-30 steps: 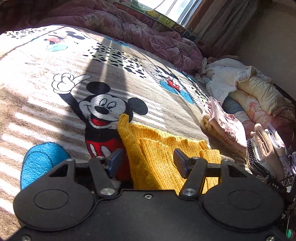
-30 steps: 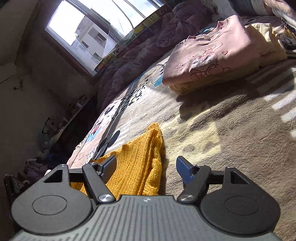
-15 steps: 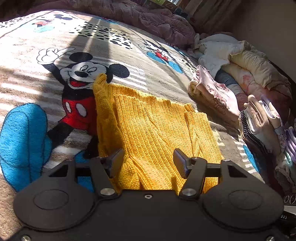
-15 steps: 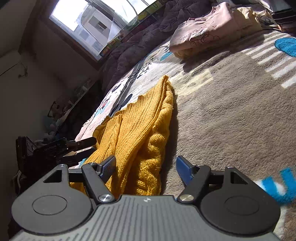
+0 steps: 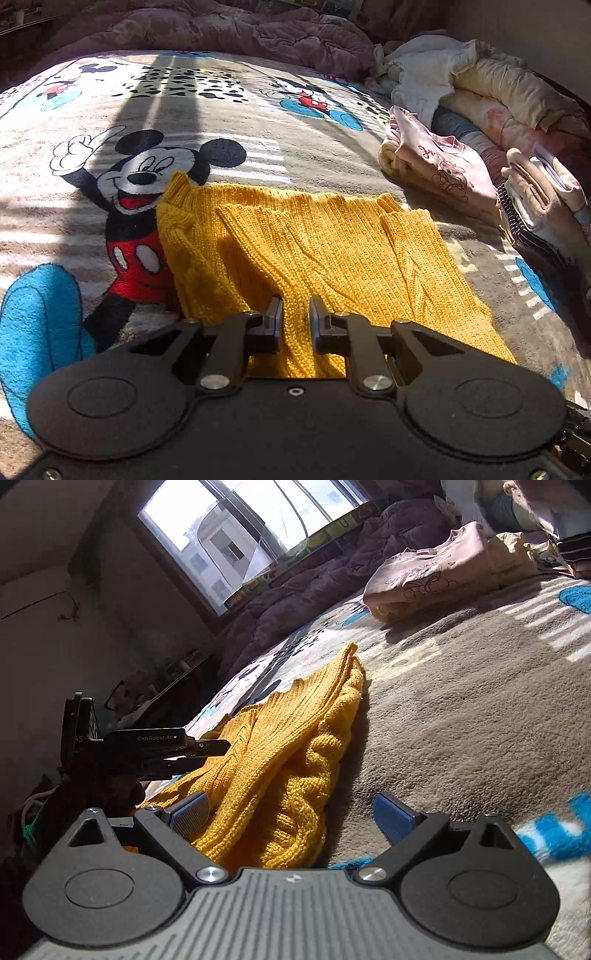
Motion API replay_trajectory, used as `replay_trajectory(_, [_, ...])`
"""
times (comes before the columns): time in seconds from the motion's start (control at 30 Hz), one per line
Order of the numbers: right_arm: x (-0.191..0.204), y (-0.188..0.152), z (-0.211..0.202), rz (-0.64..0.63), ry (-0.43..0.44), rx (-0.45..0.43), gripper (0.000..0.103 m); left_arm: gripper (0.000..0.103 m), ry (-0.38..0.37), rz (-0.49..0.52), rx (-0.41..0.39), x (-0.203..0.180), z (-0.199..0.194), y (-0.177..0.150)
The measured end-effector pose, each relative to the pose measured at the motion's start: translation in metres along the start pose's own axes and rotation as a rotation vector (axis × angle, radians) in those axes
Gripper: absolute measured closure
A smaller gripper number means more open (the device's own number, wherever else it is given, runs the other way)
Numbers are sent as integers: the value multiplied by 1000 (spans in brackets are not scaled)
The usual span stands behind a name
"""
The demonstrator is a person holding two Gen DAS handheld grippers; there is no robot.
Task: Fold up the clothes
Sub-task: 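Grasp a sweater sleeve with the left gripper, pull it outward, release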
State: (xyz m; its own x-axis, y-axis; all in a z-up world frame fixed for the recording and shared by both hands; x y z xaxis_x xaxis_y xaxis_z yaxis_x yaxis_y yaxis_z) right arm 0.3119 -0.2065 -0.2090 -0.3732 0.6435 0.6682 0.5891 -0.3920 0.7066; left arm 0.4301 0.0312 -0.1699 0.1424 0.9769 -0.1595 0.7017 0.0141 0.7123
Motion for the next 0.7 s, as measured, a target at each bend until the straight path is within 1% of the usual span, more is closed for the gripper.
replay_trajectory(0.1, [1,-1,2,-23,-5,1,6,97,-16,-2,-45,0,-16,4])
replay_trajectory(0.2, [1,0,1,-12,15,-7,5,97,-14,-47,-125,11,-48,16])
replay_trajectory(0.33, [1,0,1,-2,39,-10,1,97,42,-105,-232,37,-96,25])
replay_trajectory(0.4, [1,0,1,-1,40,-11,1,97,92,-120,-291,54,-121,26])
replay_trajectory(0.53, [0,0,1,0,43,-12,1,97,157,-183,-366,86,-161,12])
replay_trajectory(0.57, [0,0,1,1,44,-12,1,97,173,-197,-374,94,-168,7])
replay_trajectory(0.7, [1,0,0,-1,41,-10,1,97,254,-262,-357,134,-183,-25])
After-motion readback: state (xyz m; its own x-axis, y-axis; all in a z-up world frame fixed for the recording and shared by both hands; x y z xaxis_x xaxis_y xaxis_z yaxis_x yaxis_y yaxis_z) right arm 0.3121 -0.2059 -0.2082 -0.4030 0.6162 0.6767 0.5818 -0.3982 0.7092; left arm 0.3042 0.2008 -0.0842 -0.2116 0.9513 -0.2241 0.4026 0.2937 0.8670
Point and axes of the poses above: each gripper's, at about its wrist camera, not at the fingertips, and z roughly the way its jaws point, x to its left, y to its top, the point moved 10 cm from there along z, roughly the way its jaws point, and after that the axes turned 9 degrees about y, right-handed, at the moved point
